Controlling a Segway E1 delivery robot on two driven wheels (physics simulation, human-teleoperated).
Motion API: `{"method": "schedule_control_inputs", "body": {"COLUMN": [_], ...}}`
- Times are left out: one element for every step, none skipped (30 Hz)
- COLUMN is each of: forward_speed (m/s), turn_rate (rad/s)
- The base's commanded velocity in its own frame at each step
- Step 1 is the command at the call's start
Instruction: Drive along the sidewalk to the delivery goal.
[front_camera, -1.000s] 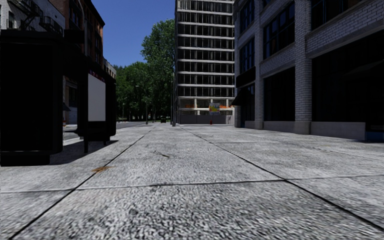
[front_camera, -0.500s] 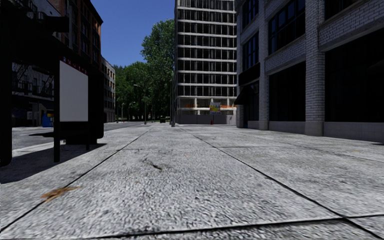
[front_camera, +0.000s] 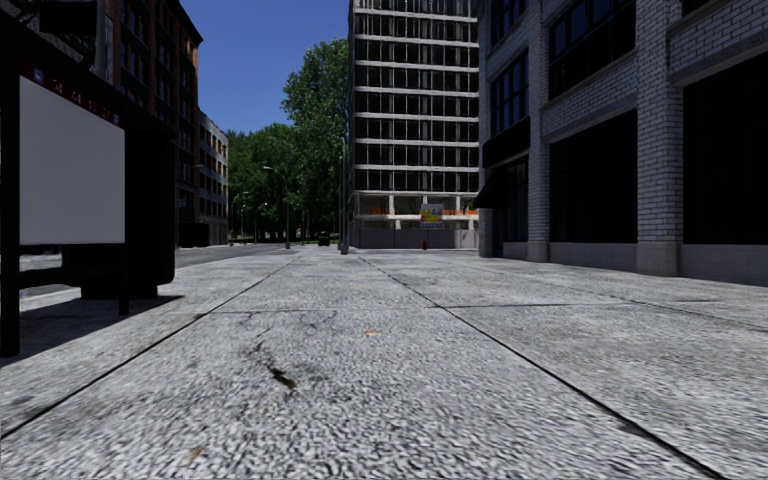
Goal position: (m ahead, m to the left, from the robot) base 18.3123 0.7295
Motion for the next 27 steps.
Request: {"method": "schedule_control_inputs", "body": {"forward_speed": [2.0,2.0,2.0,2.0,2.0,2.0,2.0,2.0,2.0,2.0,2.0,2.0,2.0,2.0,2.0,2.0,2.0,2.0,2.0,2.0,2.0,2.0,2.0,2.0,2.0,2.0,2.0], "turn_rate": [0.0,0.0,0.0,0.0,0.0,0.0,0.0,0.0,0.0,0.0,0.0,0.0,0.0,0.0,0.0,0.0,0.0,0.0,0.0,0.0,0.0,0.0,0.0,0.0,0.0,0.0,0.0]}}
